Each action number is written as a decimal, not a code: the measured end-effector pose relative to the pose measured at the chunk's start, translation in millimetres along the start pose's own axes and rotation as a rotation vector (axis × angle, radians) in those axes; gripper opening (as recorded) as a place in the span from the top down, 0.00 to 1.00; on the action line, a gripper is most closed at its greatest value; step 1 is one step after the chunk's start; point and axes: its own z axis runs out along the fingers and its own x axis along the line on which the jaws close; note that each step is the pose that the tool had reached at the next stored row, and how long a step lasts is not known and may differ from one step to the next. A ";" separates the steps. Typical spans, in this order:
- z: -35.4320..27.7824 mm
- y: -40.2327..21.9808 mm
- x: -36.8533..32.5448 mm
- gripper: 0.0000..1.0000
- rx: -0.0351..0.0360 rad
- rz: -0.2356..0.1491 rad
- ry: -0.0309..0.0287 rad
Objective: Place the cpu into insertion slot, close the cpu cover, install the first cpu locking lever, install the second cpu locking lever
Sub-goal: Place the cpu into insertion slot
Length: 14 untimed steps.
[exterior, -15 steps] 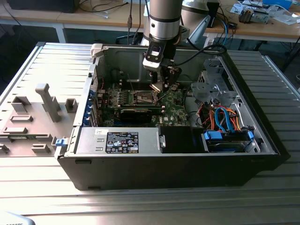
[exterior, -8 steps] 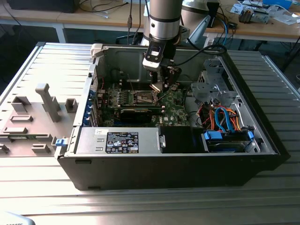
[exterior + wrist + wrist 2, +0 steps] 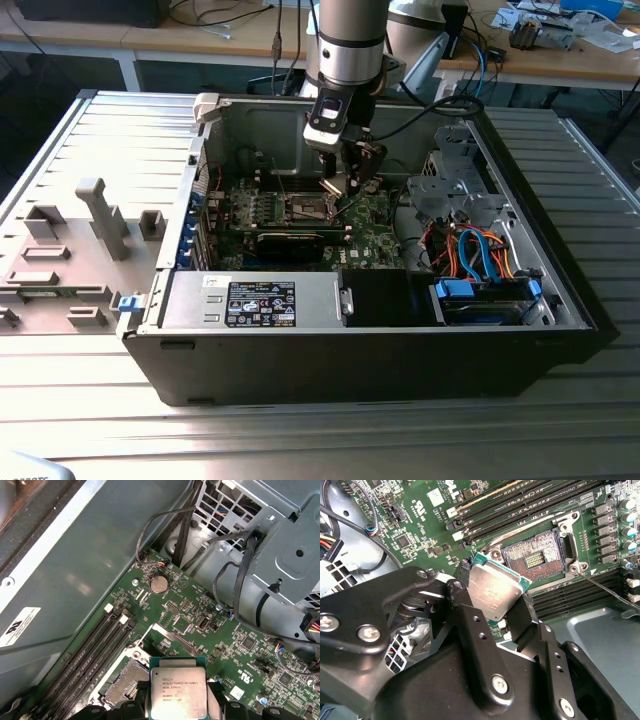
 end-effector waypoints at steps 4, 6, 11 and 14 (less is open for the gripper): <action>0.0 0.0 0.0 0.46 0.0004 0.008 -0.0002; 0.0 0.0 0.0 0.46 0.0005 0.011 -0.0003; 0.0 0.0 0.0 0.46 0.0007 0.016 -0.0004; 0.0 0.0 0.0 0.46 0.0011 0.025 -0.0006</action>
